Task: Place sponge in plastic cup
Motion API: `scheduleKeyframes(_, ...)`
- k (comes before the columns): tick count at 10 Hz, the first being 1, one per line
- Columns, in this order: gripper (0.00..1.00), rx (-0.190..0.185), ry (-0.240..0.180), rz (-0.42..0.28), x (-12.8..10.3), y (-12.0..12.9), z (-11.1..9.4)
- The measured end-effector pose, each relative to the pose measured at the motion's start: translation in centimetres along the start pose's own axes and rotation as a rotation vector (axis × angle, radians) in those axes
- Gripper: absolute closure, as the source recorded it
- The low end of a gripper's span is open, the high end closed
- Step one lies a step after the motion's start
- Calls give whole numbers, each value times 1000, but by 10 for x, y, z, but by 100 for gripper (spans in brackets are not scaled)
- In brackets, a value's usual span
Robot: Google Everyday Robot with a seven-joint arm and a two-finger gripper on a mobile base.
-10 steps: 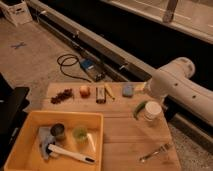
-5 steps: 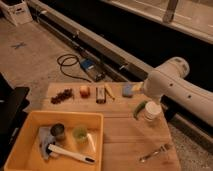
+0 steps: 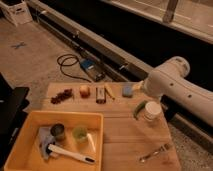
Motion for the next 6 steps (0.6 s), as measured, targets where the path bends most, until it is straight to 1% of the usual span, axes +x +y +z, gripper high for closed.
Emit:
scheduleKeyframes(1, 20, 20, 6, 0, 15, -8, 5)
scheduleKeyframes(3, 20, 45, 4, -1, 44, -24, 21)
scheduleKeyframes(4, 20, 61, -1, -5, 65, -37, 35)
scheduleKeyframes(5, 20, 78, -14, -12, 80, -50, 49)
scheduleKeyframes(6, 20, 84, -24, -18, 87, -56, 59)
